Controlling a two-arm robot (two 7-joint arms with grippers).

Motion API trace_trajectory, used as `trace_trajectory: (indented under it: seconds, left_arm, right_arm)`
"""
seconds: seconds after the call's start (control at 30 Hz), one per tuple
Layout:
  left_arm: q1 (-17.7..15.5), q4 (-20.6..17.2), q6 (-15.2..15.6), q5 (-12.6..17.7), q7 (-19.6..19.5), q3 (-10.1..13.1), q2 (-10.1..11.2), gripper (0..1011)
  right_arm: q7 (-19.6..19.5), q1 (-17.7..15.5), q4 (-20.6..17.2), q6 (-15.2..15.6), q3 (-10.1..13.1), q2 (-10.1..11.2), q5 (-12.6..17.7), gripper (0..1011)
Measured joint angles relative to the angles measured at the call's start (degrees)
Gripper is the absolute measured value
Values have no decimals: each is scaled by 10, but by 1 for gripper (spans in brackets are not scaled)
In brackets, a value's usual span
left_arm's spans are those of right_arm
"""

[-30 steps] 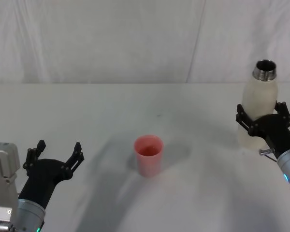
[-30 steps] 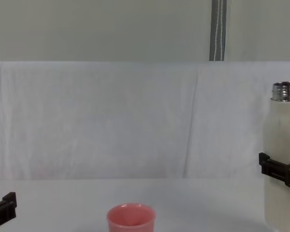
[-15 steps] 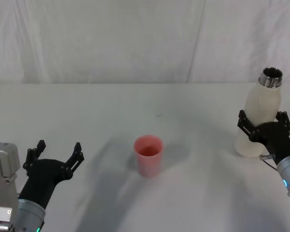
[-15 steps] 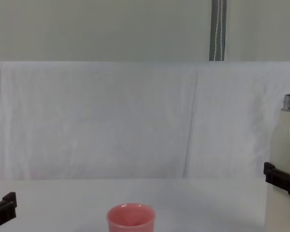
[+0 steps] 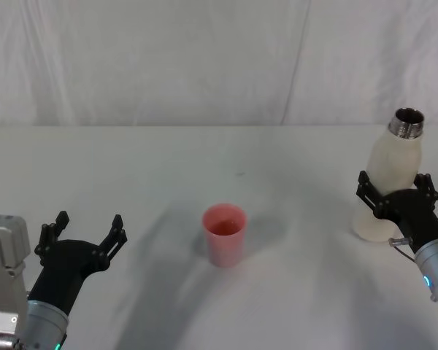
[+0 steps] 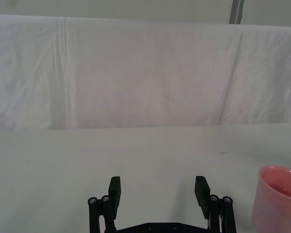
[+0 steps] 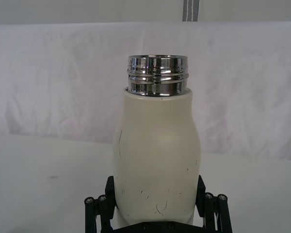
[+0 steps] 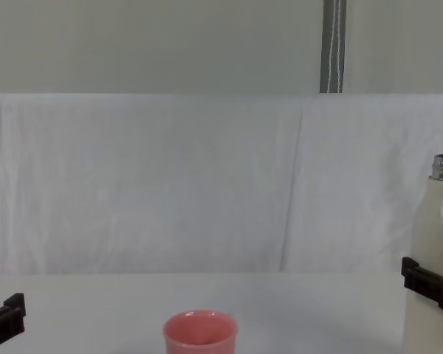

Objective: Grasp the thermos with one hand and pour water into the cup lid.

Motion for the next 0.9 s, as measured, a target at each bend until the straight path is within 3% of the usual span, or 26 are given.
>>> trace_trajectory:
  seconds: [0.9]
  left_arm:
    - [0, 0, 0, 0, 0, 0, 0, 1001]
  right_arm:
    - [-1, 4, 8, -2, -4, 0, -4, 948]
